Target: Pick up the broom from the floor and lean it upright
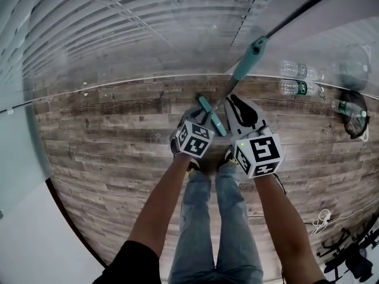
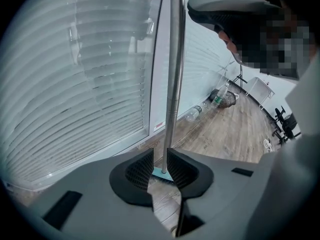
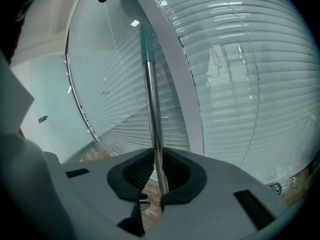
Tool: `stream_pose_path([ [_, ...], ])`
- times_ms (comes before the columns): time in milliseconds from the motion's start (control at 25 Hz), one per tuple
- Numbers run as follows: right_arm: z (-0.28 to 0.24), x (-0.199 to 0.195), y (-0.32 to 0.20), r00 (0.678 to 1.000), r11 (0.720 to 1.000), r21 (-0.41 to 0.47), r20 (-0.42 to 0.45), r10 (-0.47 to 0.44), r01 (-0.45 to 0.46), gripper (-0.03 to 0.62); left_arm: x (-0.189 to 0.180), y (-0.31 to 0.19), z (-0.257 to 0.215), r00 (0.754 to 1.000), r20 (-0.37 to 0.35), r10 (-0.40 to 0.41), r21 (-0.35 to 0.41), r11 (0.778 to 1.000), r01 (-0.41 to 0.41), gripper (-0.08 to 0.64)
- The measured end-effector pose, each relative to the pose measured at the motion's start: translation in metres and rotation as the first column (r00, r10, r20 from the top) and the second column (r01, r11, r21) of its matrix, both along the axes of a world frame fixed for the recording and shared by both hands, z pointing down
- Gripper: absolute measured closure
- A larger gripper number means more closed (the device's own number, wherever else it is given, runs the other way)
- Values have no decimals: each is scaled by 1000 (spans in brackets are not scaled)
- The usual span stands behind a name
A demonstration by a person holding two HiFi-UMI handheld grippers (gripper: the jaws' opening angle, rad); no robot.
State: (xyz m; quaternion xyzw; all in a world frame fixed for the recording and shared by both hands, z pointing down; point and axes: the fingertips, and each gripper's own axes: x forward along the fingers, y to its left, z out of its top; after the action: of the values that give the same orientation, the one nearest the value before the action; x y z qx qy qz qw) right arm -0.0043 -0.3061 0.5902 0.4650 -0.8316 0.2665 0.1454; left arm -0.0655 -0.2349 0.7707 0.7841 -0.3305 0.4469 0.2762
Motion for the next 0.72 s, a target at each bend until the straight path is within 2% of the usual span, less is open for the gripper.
stream_pose_path([
  [280, -27, 1, 5, 1000, 1000, 17, -15, -21, 21, 534, -16, 7, -33, 1000, 8, 7, 18, 1000, -7, 472],
  [400, -45, 2, 16, 999, 999, 0, 1, -39, 39, 534, -26, 14, -60, 1000, -11, -8, 19, 1000, 8, 472],
  [560, -82, 6, 49, 995, 995, -18, 40, -95, 96, 534, -55, 16, -121, 992, -103, -75, 69, 994, 82, 473],
  [720, -142, 41, 88, 998, 998, -23, 19, -59, 59, 534, -77, 50, -190, 964, -226, -141, 65, 985, 160, 474],
])
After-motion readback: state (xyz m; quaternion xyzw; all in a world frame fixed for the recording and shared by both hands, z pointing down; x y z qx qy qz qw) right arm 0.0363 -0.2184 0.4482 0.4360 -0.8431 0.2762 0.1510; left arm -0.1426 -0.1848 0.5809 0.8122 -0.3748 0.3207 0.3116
